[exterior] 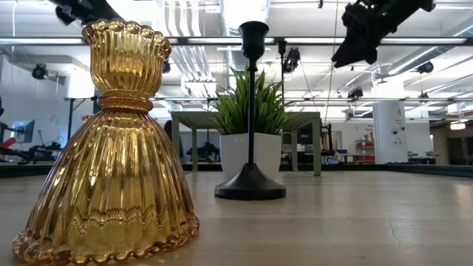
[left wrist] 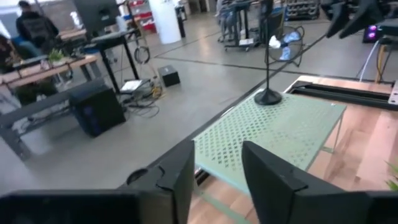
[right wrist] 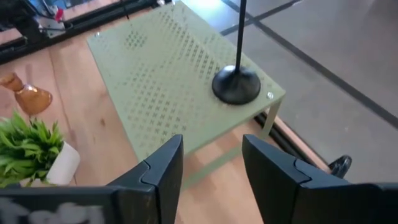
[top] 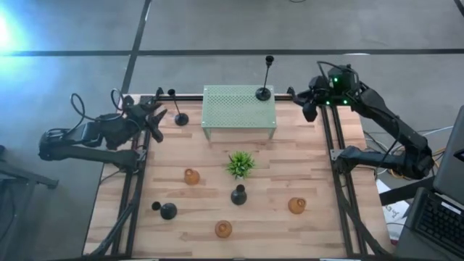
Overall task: Pick & Place candle stick holders
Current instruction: Put the black candle holder on the shelf
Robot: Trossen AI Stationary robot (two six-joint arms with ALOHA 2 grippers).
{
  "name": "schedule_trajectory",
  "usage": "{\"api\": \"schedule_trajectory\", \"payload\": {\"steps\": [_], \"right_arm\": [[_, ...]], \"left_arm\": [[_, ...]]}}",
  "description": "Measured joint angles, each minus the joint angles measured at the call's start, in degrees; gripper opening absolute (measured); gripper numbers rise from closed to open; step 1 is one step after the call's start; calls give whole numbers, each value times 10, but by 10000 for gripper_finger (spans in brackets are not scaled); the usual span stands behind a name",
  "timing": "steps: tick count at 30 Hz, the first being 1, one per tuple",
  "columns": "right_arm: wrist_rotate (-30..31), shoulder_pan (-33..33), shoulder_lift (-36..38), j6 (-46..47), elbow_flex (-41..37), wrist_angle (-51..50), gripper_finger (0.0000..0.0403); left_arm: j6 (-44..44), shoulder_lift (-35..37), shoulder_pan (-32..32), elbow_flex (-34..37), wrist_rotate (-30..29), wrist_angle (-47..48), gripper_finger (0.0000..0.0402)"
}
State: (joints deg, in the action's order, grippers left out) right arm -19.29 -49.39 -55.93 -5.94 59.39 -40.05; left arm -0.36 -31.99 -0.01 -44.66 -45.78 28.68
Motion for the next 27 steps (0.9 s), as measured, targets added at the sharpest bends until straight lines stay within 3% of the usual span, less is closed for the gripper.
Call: {"api": "schedule_trajectory", "payload": {"steps": [6, 14, 27], "right_arm": [[0, 0, 8, 0, -20, 1, 147], [-1, 0, 10, -1, -18, 22, 136], [-1, 0, 14, -4, -18, 26, 123]], "left_arm": [[-62, -5, 0, 4, -6, 41, 192], [-94, -30, 0, 72, -73, 41, 236], [-147, -33, 3, 189, -149, -59, 242]]}}
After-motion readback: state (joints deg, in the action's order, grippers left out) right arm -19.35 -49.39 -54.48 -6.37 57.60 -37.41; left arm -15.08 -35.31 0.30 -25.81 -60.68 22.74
